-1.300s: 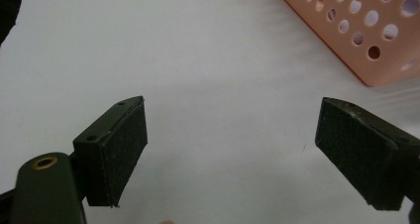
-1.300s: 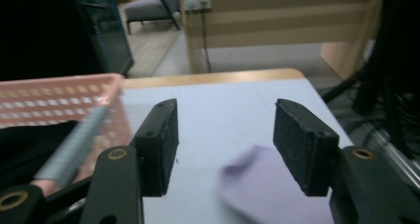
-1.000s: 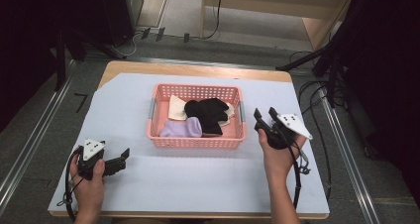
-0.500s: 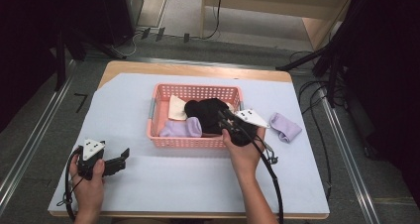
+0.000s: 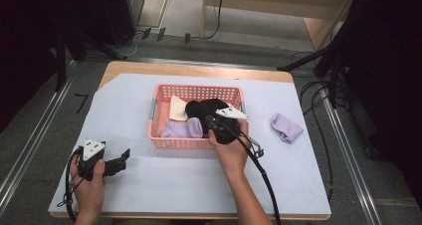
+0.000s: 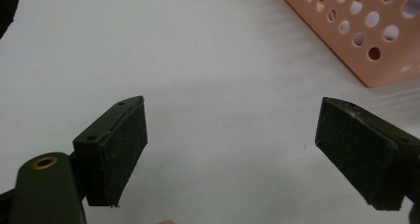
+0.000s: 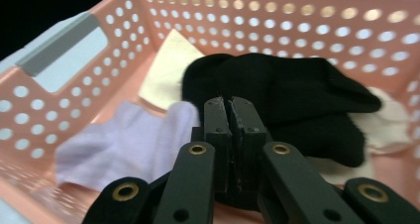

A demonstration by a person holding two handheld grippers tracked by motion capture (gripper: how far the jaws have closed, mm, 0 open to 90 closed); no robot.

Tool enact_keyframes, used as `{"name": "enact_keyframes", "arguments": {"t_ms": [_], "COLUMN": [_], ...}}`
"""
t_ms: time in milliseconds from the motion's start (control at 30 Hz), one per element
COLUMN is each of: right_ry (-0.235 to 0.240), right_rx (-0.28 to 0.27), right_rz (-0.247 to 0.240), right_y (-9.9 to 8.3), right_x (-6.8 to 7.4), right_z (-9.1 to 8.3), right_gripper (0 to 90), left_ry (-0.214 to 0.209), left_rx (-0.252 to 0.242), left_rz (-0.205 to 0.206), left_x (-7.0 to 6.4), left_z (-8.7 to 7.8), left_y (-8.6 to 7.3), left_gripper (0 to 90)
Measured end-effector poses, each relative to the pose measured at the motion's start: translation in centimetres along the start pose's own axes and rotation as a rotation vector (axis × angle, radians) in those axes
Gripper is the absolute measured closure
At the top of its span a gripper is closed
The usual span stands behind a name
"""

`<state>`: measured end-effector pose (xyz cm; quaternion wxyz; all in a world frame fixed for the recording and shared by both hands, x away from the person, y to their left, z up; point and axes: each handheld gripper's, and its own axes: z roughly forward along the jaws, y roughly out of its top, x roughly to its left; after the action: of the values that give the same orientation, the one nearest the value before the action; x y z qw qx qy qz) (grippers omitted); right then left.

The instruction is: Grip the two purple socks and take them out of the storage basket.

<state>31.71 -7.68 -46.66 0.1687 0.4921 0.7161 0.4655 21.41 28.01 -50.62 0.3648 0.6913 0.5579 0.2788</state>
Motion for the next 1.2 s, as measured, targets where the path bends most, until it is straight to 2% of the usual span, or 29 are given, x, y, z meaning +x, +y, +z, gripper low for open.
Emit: {"name": "enact_keyframes", "arguments": {"t_ms": [167,233,333,467,600,733,833,967,1033,1200], "right_ry": [0.041,0.050,0.034,0.024,-0.005,0.016,0.020,0.044,0.060,0.114], "right_rx": [0.059,0.072,0.091,0.121,0.144,0.178,0.191,0.151,0.113,-0.005], "right_rz": [0.017,0.017,0.014,0.059,0.078,0.111,0.118,0.096,0.082,0.094], "right_y": [0.5,0.6,0.9,1.2,1.2,1.3,1.4,1.5,1.6,2.4], "right_x": [1.0,1.3,1.5,1.2,1.1,0.9,0.8,0.7,0.6,0.3], "right_z": [1.0,1.3,1.7,2.0,2.6,2.9,2.9,2.3,1.9,0.2], "right_gripper": [81.5,76.9,70.2,68.2,72.3,82.5,89.4,90.0,90.0,90.0], "left_ry": [0.000,-0.001,-0.001,-0.002,-0.001,-0.002,-0.002,-0.002,-0.002,-0.002], "left_rx": [0.000,-0.002,-0.002,-0.002,-0.002,-0.004,-0.002,0.000,-0.003,-0.001], "left_rz": [0.002,0.002,0.000,0.000,-0.002,-0.002,-0.002,-0.003,-0.002,0.003], "left_x": [0.0,0.0,0.0,0.0,0.0,0.0,0.1,0.1,0.0,0.0], "left_z": [0.0,-0.1,-0.1,0.0,0.0,0.0,0.0,0.0,0.0,0.0], "left_y": [0.0,0.0,0.0,0.0,0.0,0.0,0.0,0.0,0.0,0.0], "left_gripper": [13.7,13.7,13.7,13.7,13.7,13.7,13.7,13.7,13.7,13.7]}}
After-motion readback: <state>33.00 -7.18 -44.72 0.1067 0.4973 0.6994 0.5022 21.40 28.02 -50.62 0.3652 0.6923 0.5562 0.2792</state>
